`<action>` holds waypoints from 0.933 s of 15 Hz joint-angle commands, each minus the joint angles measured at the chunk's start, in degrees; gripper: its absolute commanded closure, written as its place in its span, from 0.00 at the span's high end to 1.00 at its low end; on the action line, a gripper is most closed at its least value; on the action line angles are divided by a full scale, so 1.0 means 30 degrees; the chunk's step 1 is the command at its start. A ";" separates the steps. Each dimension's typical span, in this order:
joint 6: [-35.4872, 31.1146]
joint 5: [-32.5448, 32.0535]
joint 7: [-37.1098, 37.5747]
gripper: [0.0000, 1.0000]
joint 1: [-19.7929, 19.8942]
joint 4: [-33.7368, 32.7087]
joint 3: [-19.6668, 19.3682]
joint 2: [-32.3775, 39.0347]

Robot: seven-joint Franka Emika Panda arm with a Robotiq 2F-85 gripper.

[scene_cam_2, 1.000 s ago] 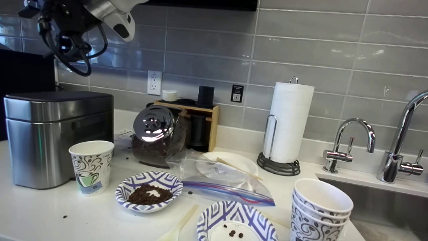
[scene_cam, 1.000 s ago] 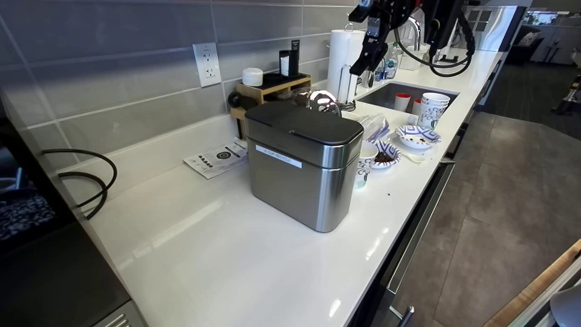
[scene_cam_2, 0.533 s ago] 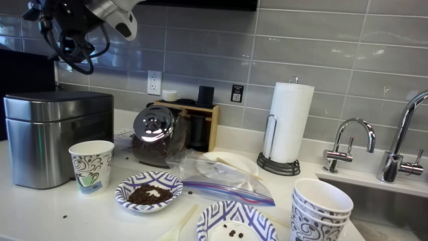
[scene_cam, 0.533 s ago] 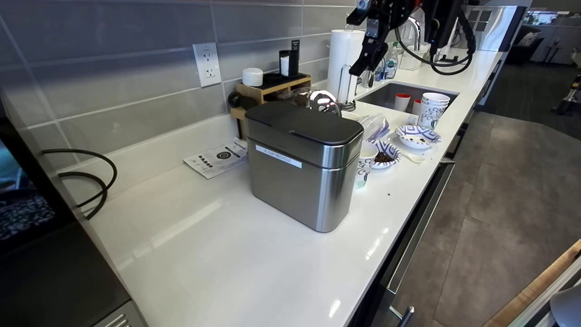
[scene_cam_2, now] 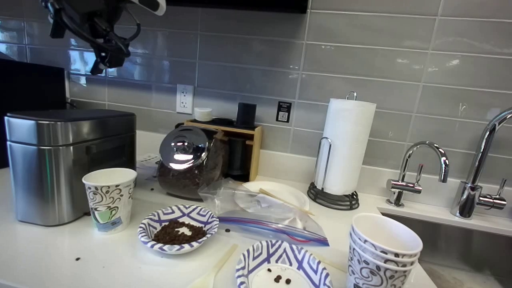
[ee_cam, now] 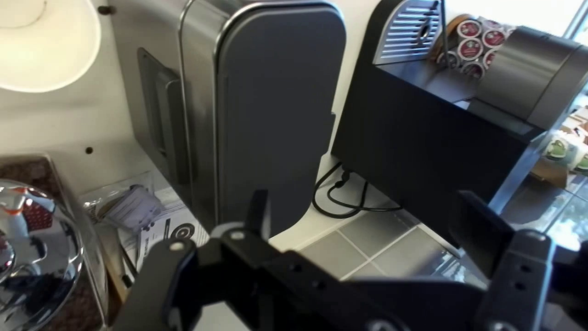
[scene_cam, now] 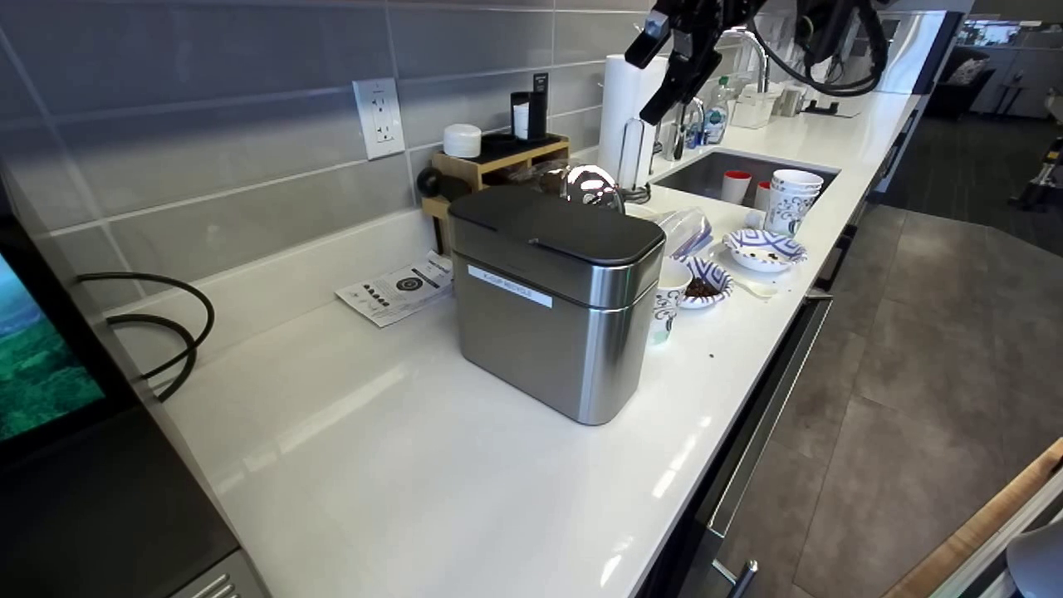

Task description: Close the bin

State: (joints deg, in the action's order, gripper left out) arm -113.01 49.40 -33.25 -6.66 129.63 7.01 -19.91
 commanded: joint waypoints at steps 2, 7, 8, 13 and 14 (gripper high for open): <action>-0.1604 -0.2233 0.0257 1.00 -0.0557 0.1400 0.0439 -0.1843; -0.2117 -0.4161 0.0728 1.00 -0.1154 0.1824 0.0377 -0.2510; -0.2245 -0.4395 0.0867 1.00 -0.1264 0.1880 0.0338 -0.2576; -0.1829 -0.4269 0.0620 1.00 -0.1684 0.1357 -0.0178 -0.2098; -0.1829 -0.4278 0.0624 1.00 -0.1684 0.1358 -0.0181 -0.2098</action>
